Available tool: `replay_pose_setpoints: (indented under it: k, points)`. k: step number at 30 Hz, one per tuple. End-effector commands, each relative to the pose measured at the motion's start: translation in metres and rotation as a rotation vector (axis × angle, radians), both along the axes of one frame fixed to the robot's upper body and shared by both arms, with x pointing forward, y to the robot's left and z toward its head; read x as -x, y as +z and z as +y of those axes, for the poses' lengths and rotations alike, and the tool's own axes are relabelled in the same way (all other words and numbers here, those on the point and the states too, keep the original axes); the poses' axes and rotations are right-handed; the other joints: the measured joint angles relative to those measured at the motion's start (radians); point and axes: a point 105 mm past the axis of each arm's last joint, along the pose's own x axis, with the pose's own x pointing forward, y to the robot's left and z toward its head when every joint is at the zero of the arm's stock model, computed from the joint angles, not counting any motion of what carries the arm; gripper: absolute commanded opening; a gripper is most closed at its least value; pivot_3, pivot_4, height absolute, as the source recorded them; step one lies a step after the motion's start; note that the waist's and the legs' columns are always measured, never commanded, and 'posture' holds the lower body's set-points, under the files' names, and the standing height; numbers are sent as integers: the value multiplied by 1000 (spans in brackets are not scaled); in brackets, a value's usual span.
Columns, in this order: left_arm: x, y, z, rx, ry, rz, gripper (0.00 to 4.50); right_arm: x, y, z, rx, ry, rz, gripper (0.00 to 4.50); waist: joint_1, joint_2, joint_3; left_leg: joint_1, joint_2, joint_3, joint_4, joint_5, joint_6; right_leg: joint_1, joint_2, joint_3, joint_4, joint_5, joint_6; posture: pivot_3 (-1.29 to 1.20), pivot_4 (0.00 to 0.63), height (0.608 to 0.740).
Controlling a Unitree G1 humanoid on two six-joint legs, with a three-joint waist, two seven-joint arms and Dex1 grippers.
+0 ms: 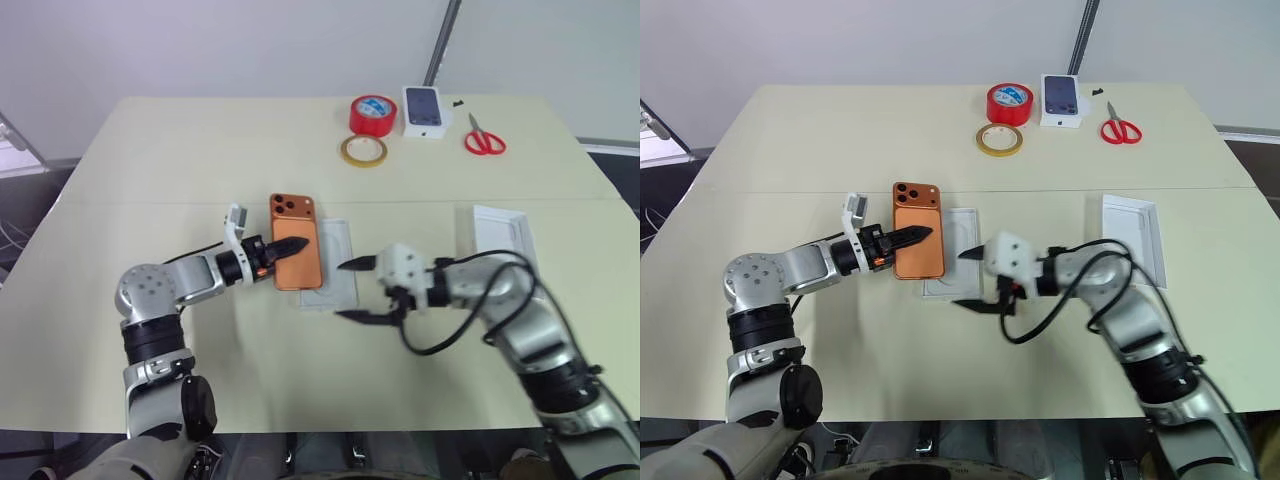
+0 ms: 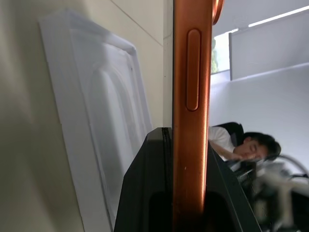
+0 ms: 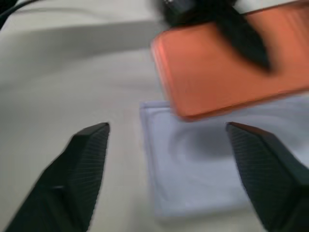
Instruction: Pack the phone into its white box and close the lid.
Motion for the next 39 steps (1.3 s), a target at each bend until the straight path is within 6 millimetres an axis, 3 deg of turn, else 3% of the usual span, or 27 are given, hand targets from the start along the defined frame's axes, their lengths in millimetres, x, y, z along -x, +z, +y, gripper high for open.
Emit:
replay_pose_setpoints:
  k: [1, 7, 16, 17, 23, 26, 34, 39]
  points:
    - [-1, 9, -13, 17, -31, -60, 0, -15, 7, -30, 4, -133, -92, 4020, 0, 0, 0, 0, 0, 0, 0, 0, 0, 0, 0, 0, 0, 0, 0, 0, 150, 740]
    - [2, -3, -23, -10, -65, -36, 0, -28, 16, -43, -120, -225, -137, 4020, -9, 0, 0, 0, 0, 1, 0, 0, 0, 0, 1, 0, 1, 0, 0, 0, 150, 740]
    - [2, 1, -22, -62, -80, -68, 4262, -32, 4, -40, -85, -218, -136, 4082, -4, 0, 0, 0, 1, 1, 0, 0, 0, 0, 1, 0, 1, 0, 0, 0, 150, 740]
    - [3, 3, -22, -59, -86, -68, 4458, -33, 4, -40, -84, -219, -136, 4082, -4, 0, 0, 0, 1, 1, 0, 0, 0, 0, 1, 0, 1, 0, 0, 0, 150, 740]
    - [10, 3, -18, -158, -133, -91, 4458, -36, 5, -35, -101, -210, -138, 4082, -8, 1, 0, 1, 1, 1, 0, 1, -1, 0, 2, 0, 2, 0, 0, 0, 150, 740]
    - [9, 15, -22, -153, -132, -133, 4458, -36, 1, -30, -95, -194, -137, 4082, -5, 1, 0, 1, 1, 1, 1, 1, -1, 0, 1, 0, 1, 0, 0, 0, 150, 740]
    - [4, 1, -14, -289, -107, -118, 4458, -38, 0, -24, -101, -188, -141, 4082, -4, 1, 0, 1, 1, 1, 1, 0, -1, 0, 1, 0, 2, 0, 0, 0, 150, 740]
    - [2, 7, -23, -296, -141, -167, 4458, -38, -2, -24, -98, -191, -146, 4082, -6, 1, 0, 1, 1, 1, 1, 1, -1, 1, 1, 0, 2, 0, 0, 0, 150, 740]
